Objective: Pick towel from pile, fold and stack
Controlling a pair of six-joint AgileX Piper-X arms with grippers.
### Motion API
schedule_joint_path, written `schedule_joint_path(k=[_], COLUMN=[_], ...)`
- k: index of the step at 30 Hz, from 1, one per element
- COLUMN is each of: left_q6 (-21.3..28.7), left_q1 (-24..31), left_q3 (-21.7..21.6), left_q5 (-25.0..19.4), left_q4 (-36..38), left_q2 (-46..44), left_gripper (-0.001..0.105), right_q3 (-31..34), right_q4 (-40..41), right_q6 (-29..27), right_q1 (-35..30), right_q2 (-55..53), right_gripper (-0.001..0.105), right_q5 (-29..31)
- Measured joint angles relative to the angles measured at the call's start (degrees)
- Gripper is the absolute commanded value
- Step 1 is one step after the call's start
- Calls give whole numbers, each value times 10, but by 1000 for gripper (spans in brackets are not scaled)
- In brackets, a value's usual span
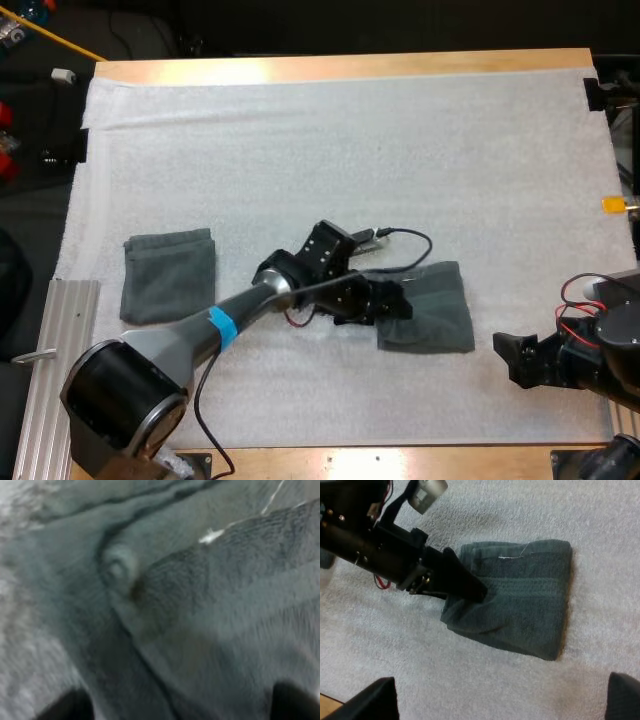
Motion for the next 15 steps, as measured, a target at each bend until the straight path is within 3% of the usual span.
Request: schedule_joint_path(k=[5, 7, 10, 12, 15], left_q6=[-19, -26, -28, -30, -30], left_q1=[-34, -39, -40, -40, -40], left_q3=[-2, -2, -2, -2, -2], left_q5=[-17, -25, -27, -28, -26], left_q4=[-18, -23, -23, -23, -23], left_q2=[4, 5, 7, 9, 9], left_gripper=[66, 56, 31, 1, 0], right_q3=[0, 0, 0, 0, 0], right_q4=[0, 0, 0, 0, 0], right_q6=[0, 0, 0, 0, 0], right_q1=[0, 0, 0, 0, 0], right_q2=[0, 0, 0, 0, 0], right_gripper=[79, 79, 79, 79, 79], right_q5=[0, 0, 0, 0, 0])
